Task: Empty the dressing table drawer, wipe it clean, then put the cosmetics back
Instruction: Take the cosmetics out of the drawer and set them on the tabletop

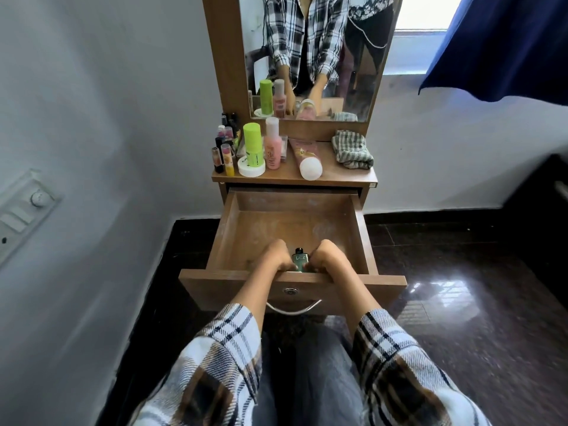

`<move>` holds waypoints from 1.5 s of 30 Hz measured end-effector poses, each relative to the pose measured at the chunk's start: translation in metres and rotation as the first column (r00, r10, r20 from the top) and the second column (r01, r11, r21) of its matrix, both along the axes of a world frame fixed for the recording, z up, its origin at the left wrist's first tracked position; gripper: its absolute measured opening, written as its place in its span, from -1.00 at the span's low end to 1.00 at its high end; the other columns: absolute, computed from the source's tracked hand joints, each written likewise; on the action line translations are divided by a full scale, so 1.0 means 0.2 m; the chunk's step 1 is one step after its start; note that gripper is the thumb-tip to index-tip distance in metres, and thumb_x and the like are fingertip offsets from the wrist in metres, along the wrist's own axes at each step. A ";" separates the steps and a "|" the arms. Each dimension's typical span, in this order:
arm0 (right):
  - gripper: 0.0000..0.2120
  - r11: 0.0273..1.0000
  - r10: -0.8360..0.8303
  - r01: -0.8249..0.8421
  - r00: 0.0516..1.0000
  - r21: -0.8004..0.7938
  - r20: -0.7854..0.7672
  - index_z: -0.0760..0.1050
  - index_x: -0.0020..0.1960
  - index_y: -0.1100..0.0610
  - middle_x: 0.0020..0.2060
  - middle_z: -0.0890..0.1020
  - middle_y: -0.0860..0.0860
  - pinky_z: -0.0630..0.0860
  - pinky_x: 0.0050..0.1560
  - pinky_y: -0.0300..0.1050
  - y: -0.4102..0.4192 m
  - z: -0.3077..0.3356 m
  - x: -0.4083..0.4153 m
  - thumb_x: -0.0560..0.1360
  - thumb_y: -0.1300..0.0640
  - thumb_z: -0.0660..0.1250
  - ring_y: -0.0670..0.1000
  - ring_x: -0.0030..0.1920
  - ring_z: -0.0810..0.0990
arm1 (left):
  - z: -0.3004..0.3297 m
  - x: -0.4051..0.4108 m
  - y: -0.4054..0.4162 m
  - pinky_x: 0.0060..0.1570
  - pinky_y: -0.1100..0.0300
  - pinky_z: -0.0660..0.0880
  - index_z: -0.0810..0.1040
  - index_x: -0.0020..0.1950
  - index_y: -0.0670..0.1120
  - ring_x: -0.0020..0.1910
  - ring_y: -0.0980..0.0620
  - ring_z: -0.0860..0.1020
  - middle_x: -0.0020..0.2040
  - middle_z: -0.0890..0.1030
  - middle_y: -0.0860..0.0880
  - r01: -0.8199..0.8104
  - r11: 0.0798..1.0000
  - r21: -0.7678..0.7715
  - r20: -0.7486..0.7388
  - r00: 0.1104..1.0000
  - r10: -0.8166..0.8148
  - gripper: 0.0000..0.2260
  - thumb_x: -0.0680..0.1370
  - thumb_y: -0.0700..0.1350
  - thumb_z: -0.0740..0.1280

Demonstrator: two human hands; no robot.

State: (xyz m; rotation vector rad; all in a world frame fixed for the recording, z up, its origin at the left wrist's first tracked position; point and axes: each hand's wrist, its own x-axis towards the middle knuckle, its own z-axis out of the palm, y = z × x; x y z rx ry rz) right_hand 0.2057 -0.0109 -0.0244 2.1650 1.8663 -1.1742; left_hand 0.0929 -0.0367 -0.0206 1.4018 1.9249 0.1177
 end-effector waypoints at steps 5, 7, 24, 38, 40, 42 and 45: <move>-0.70 0.999 0.042 -0.042 0.999 -0.033 0.025 0.48 -0.22 0.19 -0.16 0.56 0.07 0.38 -0.26 -0.20 0.02 -0.02 0.01 0.41 -0.03 0.46 -0.01 -0.23 0.50 | -0.02 -0.01 0.01 0.08 0.11 0.49 0.61 0.13 -0.25 0.08 -0.09 0.59 0.10 0.63 -0.17 0.043 0.999 0.019 -0.033 0.999 -0.043 -0.73 0.47 -0.17 0.42; -0.61 0.998 0.059 -0.058 0.998 -0.039 0.018 0.55 -0.07 0.23 -0.15 0.55 0.05 0.38 -0.20 -0.19 0.02 -0.01 0.01 0.42 -0.12 0.42 -0.01 -0.23 0.50 | -0.02 -0.01 0.01 0.06 0.14 0.49 0.60 0.15 -0.22 0.09 -0.07 0.58 0.11 0.62 -0.16 0.055 0.998 0.019 -0.039 0.998 -0.054 -0.76 0.48 -0.23 0.39; -0.69 0.853 -0.200 0.391 0.857 0.346 -0.474 0.46 0.14 0.11 0.15 0.58 0.07 0.50 0.17 -0.02 0.05 0.09 -0.04 0.44 0.17 0.43 0.08 0.14 0.55 | -0.02 0.00 -0.06 -0.08 0.09 0.43 0.50 0.03 -0.14 0.01 -0.11 0.52 -0.01 0.52 -0.08 -0.235 0.888 0.395 -0.084 0.953 0.290 -0.84 0.54 -0.29 0.18; -0.64 0.715 0.022 0.273 0.911 0.644 -0.411 0.47 0.27 0.20 0.20 0.54 0.12 0.43 0.06 -0.32 0.48 0.48 -0.36 0.48 0.31 0.32 0.05 0.13 0.54 | 0.05 0.03 -0.10 -0.12 0.14 0.55 0.51 0.10 -0.16 -0.08 -0.02 0.58 -0.03 0.61 -0.09 -0.122 0.821 0.557 -0.194 0.943 0.271 -0.85 0.55 -0.22 0.23; -0.66 0.711 -0.001 0.274 0.921 0.647 -0.389 0.48 0.26 0.22 0.16 0.57 0.11 0.38 -0.15 -0.48 0.50 0.48 -0.39 0.50 0.35 0.26 -0.02 0.00 0.53 | 0.04 0.03 -0.10 -0.17 0.20 0.49 0.51 0.12 -0.16 -0.08 -0.01 0.58 -0.04 0.61 -0.09 -0.115 0.809 0.576 -0.192 0.943 0.270 -0.83 0.55 -0.22 0.23; -0.66 0.709 -0.021 0.265 0.934 0.654 -0.355 0.46 0.26 0.22 0.18 0.55 0.12 0.44 -0.03 -0.31 0.51 0.48 -0.41 0.50 0.36 0.25 0.01 0.06 0.54 | 0.04 0.03 -0.10 -0.19 0.21 0.46 0.50 0.13 -0.17 -0.08 -0.01 0.58 -0.05 0.61 -0.08 -0.103 0.802 0.588 -0.193 0.945 0.263 -0.82 0.55 -0.22 0.23; -0.66 0.700 -0.031 0.249 0.947 0.670 -0.320 0.46 0.23 0.23 0.19 0.52 0.15 0.44 0.11 -0.10 0.52 0.48 -0.43 0.48 0.39 0.25 0.11 0.16 0.51 | 0.03 0.03 -0.09 -0.14 0.21 0.46 0.48 0.19 -0.15 -0.03 -0.01 0.58 0.00 0.61 -0.08 -0.096 0.796 0.598 -0.192 0.947 0.258 -0.78 0.55 -0.21 0.23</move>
